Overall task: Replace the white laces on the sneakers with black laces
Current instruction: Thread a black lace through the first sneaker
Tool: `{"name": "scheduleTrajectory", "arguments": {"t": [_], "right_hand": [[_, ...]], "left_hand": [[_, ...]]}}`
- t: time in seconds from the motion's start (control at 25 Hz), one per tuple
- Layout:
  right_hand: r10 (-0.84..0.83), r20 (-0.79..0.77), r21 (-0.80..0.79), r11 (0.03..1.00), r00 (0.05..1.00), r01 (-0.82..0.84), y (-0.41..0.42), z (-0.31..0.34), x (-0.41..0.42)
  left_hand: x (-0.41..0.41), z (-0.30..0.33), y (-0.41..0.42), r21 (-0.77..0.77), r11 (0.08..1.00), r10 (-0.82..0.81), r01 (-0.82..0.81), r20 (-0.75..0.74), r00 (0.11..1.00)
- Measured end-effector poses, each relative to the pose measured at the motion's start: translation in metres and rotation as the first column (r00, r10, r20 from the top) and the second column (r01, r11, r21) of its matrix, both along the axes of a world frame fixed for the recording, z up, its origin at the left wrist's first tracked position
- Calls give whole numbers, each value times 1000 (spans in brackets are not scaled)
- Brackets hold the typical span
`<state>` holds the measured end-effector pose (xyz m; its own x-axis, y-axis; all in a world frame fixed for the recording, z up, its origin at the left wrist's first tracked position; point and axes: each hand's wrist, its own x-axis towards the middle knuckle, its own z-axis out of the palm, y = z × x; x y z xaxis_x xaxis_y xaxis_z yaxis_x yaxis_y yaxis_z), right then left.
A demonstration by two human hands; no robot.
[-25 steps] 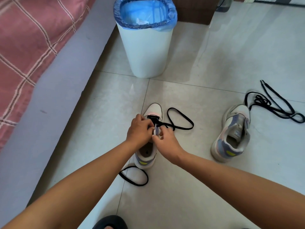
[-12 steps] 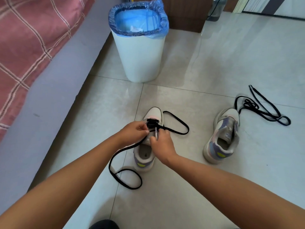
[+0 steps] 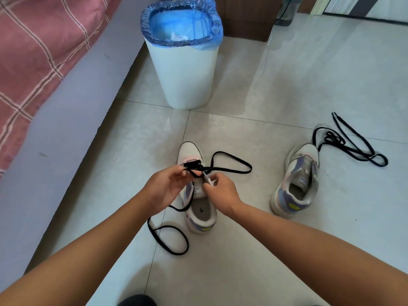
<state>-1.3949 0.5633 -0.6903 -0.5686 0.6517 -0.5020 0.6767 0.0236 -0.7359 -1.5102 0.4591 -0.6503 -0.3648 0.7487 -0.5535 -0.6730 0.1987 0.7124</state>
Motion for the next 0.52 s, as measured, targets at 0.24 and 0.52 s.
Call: {"name": "scheduleTrajectory", "arguments": {"t": [0.24,0.52], "right_hand": [[-146,-5,15,989,989,146,15,0,-10],[-194,53,-95,975,979,199,23,-12,-5]], "left_hand": [[6,13,-19,-120,986,140,-114,235,962],[-26,1,-69,-898,-39,-949,439,172,266]]}}
